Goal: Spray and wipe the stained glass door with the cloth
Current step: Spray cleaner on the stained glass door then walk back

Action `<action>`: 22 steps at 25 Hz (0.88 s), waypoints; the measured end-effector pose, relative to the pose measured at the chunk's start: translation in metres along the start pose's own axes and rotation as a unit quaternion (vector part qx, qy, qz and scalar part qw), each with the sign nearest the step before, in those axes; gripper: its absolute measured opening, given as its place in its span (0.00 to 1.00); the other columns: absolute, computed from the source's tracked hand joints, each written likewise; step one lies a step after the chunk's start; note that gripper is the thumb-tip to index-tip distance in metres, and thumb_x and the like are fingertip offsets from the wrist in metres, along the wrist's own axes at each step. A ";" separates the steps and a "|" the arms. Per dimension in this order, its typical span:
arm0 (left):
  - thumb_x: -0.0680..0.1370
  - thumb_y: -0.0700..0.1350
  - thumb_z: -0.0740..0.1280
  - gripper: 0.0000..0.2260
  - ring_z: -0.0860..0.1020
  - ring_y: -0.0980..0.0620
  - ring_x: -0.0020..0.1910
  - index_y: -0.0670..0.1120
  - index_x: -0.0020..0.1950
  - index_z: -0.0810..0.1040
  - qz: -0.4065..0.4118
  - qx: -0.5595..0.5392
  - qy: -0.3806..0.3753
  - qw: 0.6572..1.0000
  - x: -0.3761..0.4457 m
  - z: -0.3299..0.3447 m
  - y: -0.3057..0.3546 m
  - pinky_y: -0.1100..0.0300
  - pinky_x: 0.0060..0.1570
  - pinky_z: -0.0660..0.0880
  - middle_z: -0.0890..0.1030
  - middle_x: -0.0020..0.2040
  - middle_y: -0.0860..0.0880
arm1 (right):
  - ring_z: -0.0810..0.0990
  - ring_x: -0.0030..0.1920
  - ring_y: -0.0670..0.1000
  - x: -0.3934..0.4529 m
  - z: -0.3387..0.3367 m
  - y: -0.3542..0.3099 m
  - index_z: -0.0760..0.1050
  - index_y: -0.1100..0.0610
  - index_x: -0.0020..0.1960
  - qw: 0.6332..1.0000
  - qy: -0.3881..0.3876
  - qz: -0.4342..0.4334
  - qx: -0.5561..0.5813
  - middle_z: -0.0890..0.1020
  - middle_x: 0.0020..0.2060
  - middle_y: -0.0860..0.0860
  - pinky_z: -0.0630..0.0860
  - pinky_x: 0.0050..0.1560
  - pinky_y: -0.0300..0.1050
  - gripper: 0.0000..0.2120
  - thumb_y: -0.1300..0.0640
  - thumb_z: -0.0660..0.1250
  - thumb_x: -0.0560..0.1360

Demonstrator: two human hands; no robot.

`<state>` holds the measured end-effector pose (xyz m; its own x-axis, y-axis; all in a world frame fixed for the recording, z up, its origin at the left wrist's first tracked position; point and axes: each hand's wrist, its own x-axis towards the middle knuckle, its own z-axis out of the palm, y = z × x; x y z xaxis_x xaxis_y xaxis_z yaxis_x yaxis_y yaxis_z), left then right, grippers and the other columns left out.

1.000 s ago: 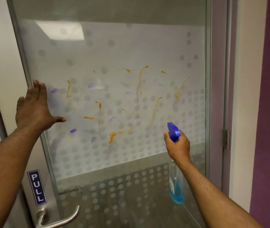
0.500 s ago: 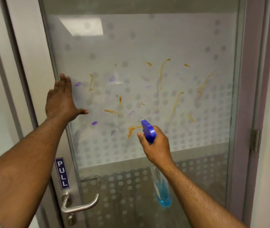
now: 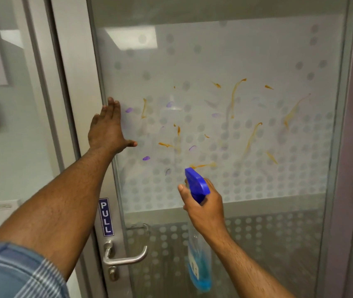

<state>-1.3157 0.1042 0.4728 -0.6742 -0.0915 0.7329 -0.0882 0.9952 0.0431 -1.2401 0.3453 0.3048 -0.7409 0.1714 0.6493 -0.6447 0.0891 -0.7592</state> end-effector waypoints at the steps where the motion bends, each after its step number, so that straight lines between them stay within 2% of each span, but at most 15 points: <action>1: 0.65 0.64 0.78 0.60 0.51 0.45 0.82 0.42 0.82 0.44 -0.001 -0.009 -0.007 1.000 0.000 -0.005 0.000 0.47 0.79 0.55 0.44 0.83 0.44 | 0.79 0.38 0.58 -0.010 -0.005 0.003 0.75 0.48 0.46 1.000 0.003 -0.007 -0.004 0.79 0.38 0.54 0.80 0.37 0.61 0.10 0.43 0.72 0.72; 4: 0.69 0.64 0.75 0.56 0.53 0.44 0.81 0.40 0.82 0.46 -0.011 -0.052 -0.004 0.999 -0.020 -0.006 0.005 0.49 0.78 0.56 0.47 0.83 0.42 | 0.76 0.34 0.53 -0.034 -0.016 0.009 0.75 0.48 0.44 0.999 0.006 -0.024 -0.022 0.77 0.35 0.52 0.78 0.36 0.58 0.09 0.46 0.72 0.73; 7: 0.76 0.62 0.68 0.45 0.53 0.44 0.81 0.40 0.82 0.50 -0.020 -0.093 0.024 0.995 -0.080 0.023 0.022 0.47 0.77 0.55 0.50 0.83 0.41 | 0.75 0.34 0.52 -0.050 -0.023 0.017 0.74 0.51 0.43 0.999 -0.009 -0.018 -0.037 0.77 0.35 0.52 0.76 0.36 0.53 0.08 0.50 0.73 0.73; 10: 0.80 0.59 0.64 0.37 0.53 0.43 0.81 0.41 0.81 0.56 -0.078 -0.152 -0.005 0.985 -0.166 0.066 0.034 0.46 0.77 0.52 0.55 0.82 0.42 | 0.74 0.33 0.50 -0.074 -0.026 0.030 0.74 0.52 0.43 0.999 -0.042 -0.007 -0.013 0.76 0.33 0.50 0.74 0.35 0.47 0.08 0.52 0.72 0.75; 13: 0.80 0.54 0.66 0.31 0.61 0.40 0.79 0.40 0.78 0.65 -0.127 -0.180 -0.075 0.973 -0.267 0.098 0.043 0.44 0.78 0.56 0.66 0.78 0.40 | 0.73 0.31 0.48 -0.104 -0.026 0.042 0.76 0.52 0.44 0.997 -0.070 0.016 0.016 0.75 0.30 0.47 0.72 0.35 0.40 0.07 0.50 0.72 0.73; 15: 0.79 0.48 0.69 0.25 0.70 0.40 0.74 0.40 0.74 0.71 -0.199 -0.239 -0.133 0.941 -0.334 0.105 0.051 0.46 0.74 0.64 0.74 0.72 0.39 | 0.74 0.31 0.47 -0.126 -0.022 0.046 0.77 0.52 0.45 0.994 -0.095 0.037 0.036 0.77 0.32 0.47 0.72 0.35 0.37 0.07 0.51 0.72 0.73; 18: 0.81 0.46 0.67 0.16 0.79 0.46 0.65 0.44 0.68 0.78 -0.333 -0.324 -0.217 0.859 -0.421 0.100 0.061 0.50 0.67 0.73 0.82 0.64 0.43 | 0.76 0.33 0.39 -0.164 -0.014 0.042 0.78 0.53 0.49 0.984 -0.148 0.071 0.076 0.79 0.33 0.38 0.72 0.38 0.31 0.07 0.53 0.72 0.73; 20: 0.83 0.46 0.63 0.12 0.81 0.50 0.59 0.43 0.62 0.81 -0.384 -0.373 -0.252 0.806 -0.469 0.087 0.065 0.48 0.65 0.75 0.85 0.58 0.44 | 0.78 0.35 0.40 -0.190 -0.006 0.032 0.78 0.54 0.50 0.974 -0.181 0.088 0.103 0.80 0.35 0.37 0.74 0.40 0.33 0.08 0.52 0.72 0.74; 22: 0.85 0.48 0.59 0.15 0.82 0.52 0.56 0.44 0.57 0.83 -0.451 -0.421 -0.247 0.748 -0.509 0.065 0.062 0.49 0.63 0.76 0.86 0.54 0.46 | 0.81 0.36 0.44 -0.217 0.003 0.013 0.78 0.54 0.51 0.962 -0.211 0.107 0.139 0.81 0.36 0.40 0.78 0.40 0.38 0.10 0.50 0.71 0.74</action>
<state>-1.0253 0.2101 0.0580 -0.8260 -0.5333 -0.1829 -0.3178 0.1725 0.9324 -1.0885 0.3062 0.1542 -0.8347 -0.2625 0.4840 -0.4506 -0.1796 -0.8745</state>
